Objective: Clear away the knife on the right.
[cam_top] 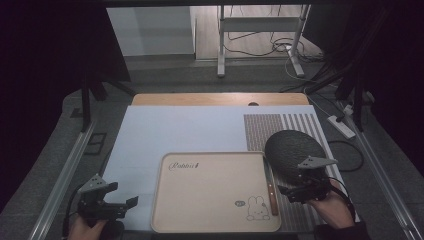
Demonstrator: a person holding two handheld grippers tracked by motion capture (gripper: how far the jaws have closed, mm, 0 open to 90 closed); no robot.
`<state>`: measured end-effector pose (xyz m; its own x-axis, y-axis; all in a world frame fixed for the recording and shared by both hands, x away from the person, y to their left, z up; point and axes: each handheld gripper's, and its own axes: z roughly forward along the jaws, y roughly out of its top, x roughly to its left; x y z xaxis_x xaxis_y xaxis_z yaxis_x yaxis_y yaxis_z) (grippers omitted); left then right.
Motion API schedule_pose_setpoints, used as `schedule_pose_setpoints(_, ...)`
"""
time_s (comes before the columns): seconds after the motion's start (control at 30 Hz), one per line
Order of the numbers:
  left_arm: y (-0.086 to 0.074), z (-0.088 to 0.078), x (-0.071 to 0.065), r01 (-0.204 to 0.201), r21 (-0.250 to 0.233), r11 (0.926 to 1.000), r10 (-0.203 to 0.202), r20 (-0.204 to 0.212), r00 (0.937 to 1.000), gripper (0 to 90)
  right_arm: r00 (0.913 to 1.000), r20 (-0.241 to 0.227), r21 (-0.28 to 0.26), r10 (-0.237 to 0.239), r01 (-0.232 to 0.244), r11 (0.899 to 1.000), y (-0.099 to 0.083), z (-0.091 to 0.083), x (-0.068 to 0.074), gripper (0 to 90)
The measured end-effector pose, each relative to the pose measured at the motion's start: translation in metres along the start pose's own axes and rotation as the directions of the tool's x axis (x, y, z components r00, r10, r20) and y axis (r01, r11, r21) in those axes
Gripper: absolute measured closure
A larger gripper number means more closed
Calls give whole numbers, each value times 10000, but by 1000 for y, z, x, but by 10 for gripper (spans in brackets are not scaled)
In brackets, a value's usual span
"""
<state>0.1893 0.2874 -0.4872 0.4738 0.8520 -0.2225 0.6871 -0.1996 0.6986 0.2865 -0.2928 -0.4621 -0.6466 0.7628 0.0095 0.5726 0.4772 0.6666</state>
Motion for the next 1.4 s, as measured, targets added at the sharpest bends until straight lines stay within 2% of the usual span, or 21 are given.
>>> schedule_pose_setpoints(0.23,0,0,1,30,-27,10000,-30,29,10000,33,9998,131,-45,168,-168,9998,-8,-6,-2,0)
schedule_pose_setpoints(0.8,0,-1,0,38,-52,10000,-38,3,10000,29,9942,377,-218,1004,-996,9948,-32,-22,-13,0)
schedule_pose_setpoints(1.1,0,-1,0,57,-67,10000,-57,2,10000,28,9901,467,-355,1326,-1310,9907,-37,-29,-15,0)
schedule_pose_setpoints(1.4,0,-1,0,30,-70,10000,-30,-25,10000,27,9862,726,-247,1489,-1475,9888,-42,-35,-15,0)
